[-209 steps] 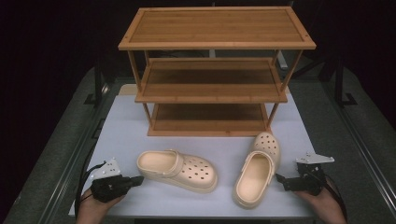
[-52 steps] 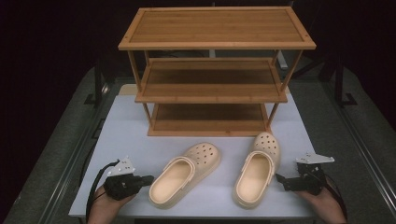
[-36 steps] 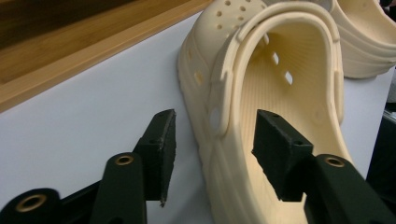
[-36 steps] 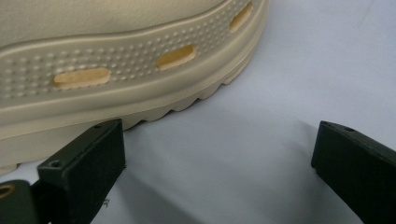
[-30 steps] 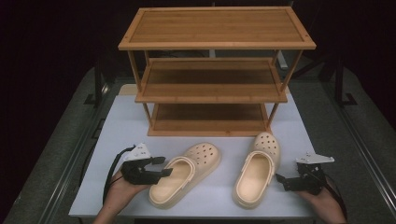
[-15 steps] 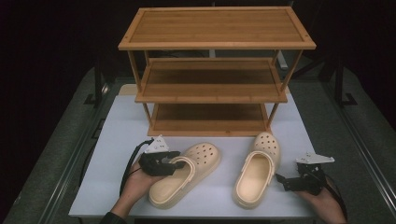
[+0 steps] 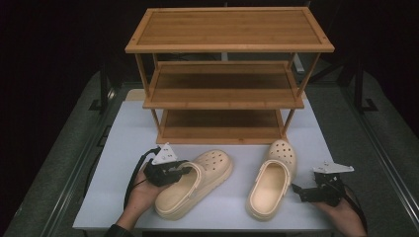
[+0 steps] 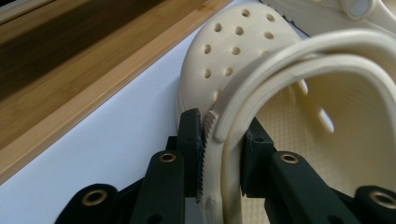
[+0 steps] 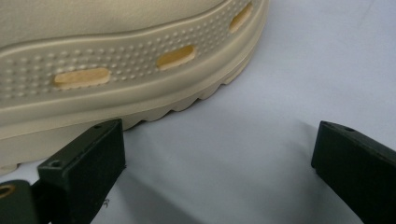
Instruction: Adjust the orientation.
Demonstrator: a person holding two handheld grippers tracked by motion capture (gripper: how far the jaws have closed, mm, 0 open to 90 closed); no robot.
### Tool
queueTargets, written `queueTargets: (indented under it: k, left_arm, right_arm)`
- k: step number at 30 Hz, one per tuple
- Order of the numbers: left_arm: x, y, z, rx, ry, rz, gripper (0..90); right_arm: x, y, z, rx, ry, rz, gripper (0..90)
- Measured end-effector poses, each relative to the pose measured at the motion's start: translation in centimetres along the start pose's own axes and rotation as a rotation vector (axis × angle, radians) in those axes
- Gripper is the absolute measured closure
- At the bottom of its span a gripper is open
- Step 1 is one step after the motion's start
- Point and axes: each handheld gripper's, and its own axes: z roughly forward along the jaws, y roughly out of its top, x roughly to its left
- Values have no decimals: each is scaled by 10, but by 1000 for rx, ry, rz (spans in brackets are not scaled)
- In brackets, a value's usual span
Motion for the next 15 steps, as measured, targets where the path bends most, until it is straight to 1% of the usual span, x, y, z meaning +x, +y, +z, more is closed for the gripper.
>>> queueTargets:
  k: [2, 3, 4, 5, 7, 10, 12, 15]
  left_arm:
    - [3, -1, -3, -3, 15, -14, 748]
    - [4, -2, -5, -4, 28, -18, 748]
    - [8, -5, -10, 3, 51, -16, 746]
    - [8, -5, -10, 3, 51, -16, 746]
    - [13, -8, -16, -2, 71, -35, 746]
    - [21, -13, -28, -2, 104, -50, 747]
    - [27, -18, -35, -10, 133, -70, 747]
    - [35, -24, -43, -7, 169, -88, 746]
  right_arm:
    - [0, 0, 0, 0, 0, 0, 25]
    - [0, 0, 0, -1, 0, 0, 25]
    - [0, 0, 0, -1, 0, 1, 25]
    - [0, 0, 0, -1, 0, 1, 25]
    - [0, 0, 0, -1, 0, 1, 25]
    - [0, 0, 0, -1, 1, 0, 25]
    - [0, 0, 0, 0, 1, 1, 25]
    - [0, 0, 0, 0, 0, 0, 25]
